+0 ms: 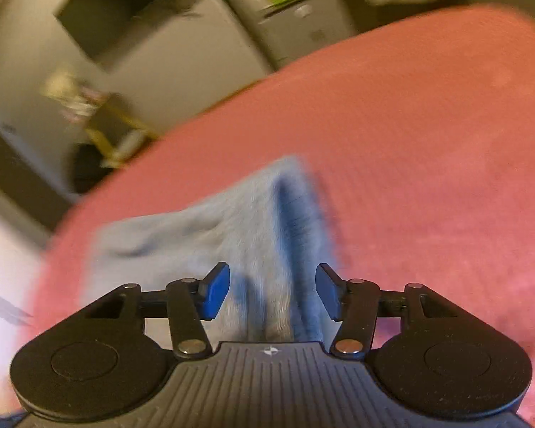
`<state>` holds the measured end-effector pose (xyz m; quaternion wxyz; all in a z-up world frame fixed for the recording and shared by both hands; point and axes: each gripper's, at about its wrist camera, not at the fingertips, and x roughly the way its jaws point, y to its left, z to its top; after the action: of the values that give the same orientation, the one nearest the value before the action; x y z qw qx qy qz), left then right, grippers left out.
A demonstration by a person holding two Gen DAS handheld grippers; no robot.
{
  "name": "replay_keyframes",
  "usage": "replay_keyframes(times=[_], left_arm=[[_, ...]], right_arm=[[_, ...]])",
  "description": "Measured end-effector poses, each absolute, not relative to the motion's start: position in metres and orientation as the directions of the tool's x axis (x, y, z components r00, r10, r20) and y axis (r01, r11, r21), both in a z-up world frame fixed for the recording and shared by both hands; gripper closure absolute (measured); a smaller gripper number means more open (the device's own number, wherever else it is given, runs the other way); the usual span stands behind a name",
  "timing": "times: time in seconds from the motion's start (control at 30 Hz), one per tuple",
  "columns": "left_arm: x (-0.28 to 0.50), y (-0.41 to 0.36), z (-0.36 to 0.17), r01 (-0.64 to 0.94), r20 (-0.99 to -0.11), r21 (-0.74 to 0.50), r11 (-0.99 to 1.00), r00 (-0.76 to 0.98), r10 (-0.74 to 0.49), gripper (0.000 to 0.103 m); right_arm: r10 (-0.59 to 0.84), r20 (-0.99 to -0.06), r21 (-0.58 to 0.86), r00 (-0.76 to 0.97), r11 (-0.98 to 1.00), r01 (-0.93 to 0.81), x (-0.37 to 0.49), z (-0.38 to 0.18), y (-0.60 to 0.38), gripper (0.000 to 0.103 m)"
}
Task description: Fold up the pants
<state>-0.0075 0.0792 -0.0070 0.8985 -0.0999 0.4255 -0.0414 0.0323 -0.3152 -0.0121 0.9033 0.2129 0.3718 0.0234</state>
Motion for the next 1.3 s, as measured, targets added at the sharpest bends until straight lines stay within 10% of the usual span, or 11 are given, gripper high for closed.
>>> replay_keyframes(times=[0.13, 0.4, 0.6, 0.73, 1.3], left_arm=[[-0.009, 0.073, 0.028, 0.006, -0.618, -0.213, 0.977, 0.774, -0.140, 0.023], [0.049, 0.049, -0.026, -0.044, -0.615, -0.205, 0.978, 0.783, -0.094, 0.030], [0.076, 0.052, -0.067, -0.094, -0.732, -0.146, 0.985, 0.680, -0.044, 0.012], [0.065, 0.064, -0.060, -0.118, -0.698, -0.227, 0.967, 0.712, -0.077, 0.027], [0.064, 0.071, -0.059, -0.110, -0.739, -0.282, 0.953, 0.659, -0.142, 0.022]], right_arm=[[0.188, -0.580, 0.366, 0.792, 0.929, 0.047, 0.019, -0.005, -0.302, 0.048], [0.251, -0.498, 0.148, 0.830, 0.968, -0.204, 0.024, -0.002, -0.234, 0.062], [0.167, -0.570, -0.028, 0.804, 0.975, -0.222, 0.036, -0.037, -0.224, 0.070], [0.192, -0.554, 0.057, 0.810, 0.979, -0.194, 0.032, -0.030, -0.227, 0.069], [0.248, -0.681, 0.355, 0.689, 0.935, 0.014, 0.030, -0.050, -0.292, 0.020]])
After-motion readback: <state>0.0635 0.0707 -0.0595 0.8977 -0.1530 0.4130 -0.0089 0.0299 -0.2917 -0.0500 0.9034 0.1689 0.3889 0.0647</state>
